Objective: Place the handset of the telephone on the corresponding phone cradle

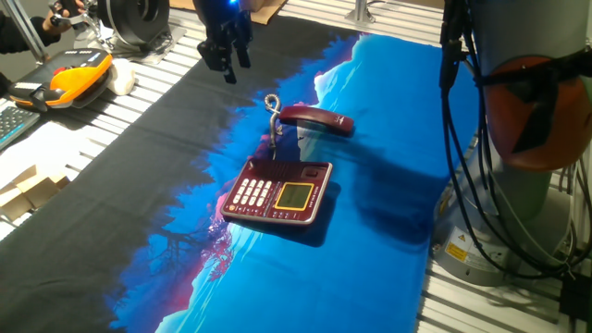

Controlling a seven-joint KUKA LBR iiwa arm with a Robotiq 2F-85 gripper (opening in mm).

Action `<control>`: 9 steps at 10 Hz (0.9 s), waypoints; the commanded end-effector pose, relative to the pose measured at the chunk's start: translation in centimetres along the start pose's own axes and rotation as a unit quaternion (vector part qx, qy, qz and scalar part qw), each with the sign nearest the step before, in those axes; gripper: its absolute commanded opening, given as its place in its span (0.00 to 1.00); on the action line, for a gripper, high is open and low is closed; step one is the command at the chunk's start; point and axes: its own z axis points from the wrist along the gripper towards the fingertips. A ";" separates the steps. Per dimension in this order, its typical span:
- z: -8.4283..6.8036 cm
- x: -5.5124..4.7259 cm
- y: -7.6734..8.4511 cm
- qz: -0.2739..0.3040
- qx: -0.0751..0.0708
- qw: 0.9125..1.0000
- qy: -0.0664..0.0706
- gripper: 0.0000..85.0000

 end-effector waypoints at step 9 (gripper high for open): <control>0.0 0.0 0.0 0.017 -0.011 1.000 -0.004 0.80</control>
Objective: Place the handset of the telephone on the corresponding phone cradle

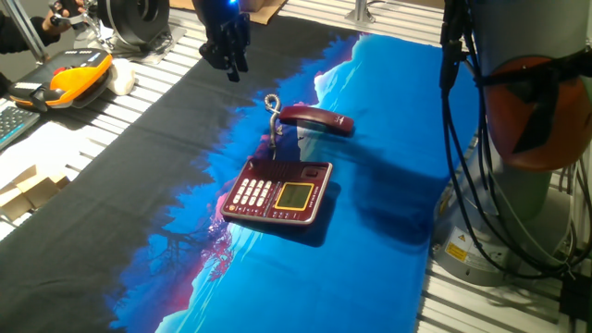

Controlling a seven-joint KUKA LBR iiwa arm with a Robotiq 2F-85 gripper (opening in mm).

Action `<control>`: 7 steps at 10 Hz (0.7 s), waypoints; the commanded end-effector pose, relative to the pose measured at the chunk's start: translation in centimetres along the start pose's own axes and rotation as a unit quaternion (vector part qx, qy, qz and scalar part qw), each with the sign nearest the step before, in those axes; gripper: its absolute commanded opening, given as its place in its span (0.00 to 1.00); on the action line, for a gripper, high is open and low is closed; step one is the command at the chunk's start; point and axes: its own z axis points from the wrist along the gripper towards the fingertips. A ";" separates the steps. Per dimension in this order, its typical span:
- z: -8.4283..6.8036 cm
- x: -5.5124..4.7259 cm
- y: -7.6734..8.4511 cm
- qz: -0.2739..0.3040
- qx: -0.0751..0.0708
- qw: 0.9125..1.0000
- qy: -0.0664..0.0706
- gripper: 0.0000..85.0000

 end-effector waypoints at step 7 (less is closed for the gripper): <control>0.0 0.0 0.0 -0.007 0.024 0.998 -0.052 1.00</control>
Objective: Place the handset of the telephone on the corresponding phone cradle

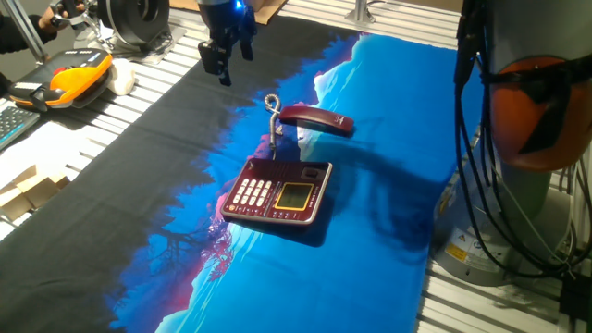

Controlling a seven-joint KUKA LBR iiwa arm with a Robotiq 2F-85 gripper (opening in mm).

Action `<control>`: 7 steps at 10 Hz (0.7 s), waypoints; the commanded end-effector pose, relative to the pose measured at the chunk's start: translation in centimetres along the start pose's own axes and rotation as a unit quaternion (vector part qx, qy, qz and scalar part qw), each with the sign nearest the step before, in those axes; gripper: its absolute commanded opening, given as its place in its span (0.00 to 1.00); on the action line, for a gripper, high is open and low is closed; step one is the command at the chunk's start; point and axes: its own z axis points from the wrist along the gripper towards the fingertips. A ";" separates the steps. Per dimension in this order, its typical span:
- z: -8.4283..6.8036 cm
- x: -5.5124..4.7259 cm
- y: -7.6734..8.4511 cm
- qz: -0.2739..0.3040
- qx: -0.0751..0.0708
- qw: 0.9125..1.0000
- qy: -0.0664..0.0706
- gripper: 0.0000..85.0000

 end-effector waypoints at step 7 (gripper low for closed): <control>0.2 0.0 0.1 -0.042 -0.021 0.999 0.011 0.40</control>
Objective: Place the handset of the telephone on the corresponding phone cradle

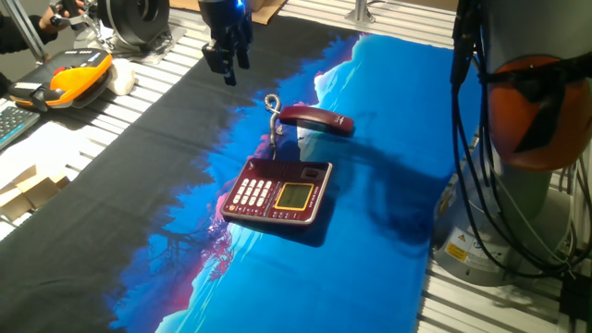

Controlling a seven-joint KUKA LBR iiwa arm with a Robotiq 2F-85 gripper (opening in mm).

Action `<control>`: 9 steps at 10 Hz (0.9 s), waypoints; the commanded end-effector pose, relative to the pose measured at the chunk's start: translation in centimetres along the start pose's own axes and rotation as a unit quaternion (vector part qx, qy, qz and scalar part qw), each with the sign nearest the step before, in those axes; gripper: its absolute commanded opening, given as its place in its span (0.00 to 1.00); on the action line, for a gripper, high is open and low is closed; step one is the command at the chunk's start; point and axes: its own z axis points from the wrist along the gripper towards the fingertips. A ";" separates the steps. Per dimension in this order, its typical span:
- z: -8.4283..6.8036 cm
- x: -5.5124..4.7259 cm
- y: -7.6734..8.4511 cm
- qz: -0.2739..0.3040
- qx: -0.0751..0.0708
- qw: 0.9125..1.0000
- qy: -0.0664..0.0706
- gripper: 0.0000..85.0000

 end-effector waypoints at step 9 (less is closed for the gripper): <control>0.0 0.0 0.0 -0.003 0.002 1.000 0.001 0.40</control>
